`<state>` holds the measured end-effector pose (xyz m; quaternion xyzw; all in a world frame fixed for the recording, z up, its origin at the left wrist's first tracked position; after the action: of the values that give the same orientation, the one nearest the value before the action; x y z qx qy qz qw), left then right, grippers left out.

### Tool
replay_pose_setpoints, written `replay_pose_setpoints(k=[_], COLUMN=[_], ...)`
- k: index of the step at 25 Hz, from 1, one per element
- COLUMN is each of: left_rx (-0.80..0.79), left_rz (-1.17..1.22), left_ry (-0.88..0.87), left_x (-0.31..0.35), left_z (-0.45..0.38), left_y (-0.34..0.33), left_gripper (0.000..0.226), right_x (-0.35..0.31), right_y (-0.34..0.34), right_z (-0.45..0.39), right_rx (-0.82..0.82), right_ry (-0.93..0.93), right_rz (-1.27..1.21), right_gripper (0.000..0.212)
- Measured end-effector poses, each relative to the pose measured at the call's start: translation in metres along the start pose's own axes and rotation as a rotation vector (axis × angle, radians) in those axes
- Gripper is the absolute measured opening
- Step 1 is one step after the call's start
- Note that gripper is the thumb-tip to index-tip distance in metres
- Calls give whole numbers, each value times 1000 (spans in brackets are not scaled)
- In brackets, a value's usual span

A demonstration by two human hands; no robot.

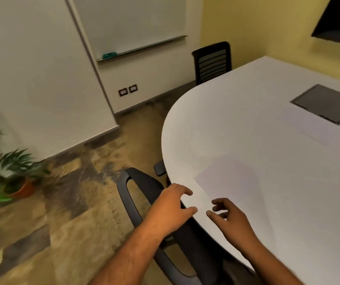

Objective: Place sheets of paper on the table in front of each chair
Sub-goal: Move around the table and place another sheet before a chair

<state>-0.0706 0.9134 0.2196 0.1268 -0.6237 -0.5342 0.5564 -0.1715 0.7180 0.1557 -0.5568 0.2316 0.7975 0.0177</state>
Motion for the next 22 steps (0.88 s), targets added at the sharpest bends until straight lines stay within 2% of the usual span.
replay_pose_setpoints(k=[5,14,18,22], left_rx=[-44,-210,-257,-261], left_rz=[-13,-126,-207,-148], left_ry=[-161,-268,-227,-113], left_x=[-50,-117,-145,-178], left_z=[-14,-102,-155,-208], left_y=[58,95,118,123], left_gripper=[47,47,57,60], right_x=[-40,-56,-60,-63], right_y=[-70,-119,-143,-160], right_z=[10,-45,-89,-125], right_rx=[107,261,245,244], right_ry=[-77,-107,-180,-246], right_rz=[-50,-73,-60,-9], right_gripper=[25,29,38,49])
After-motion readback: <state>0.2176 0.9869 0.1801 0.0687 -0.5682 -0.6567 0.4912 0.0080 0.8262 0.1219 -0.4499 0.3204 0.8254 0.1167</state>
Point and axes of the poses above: each hand's wrist, its own z-axis away from the middle knuckle, its own y-axis out of the back of the hand, x = y × z, the point moved 2 cm from there along -z, towards the middle knuckle, and after that the axes turned 10 degrees about -z, right-handed, at the moved point
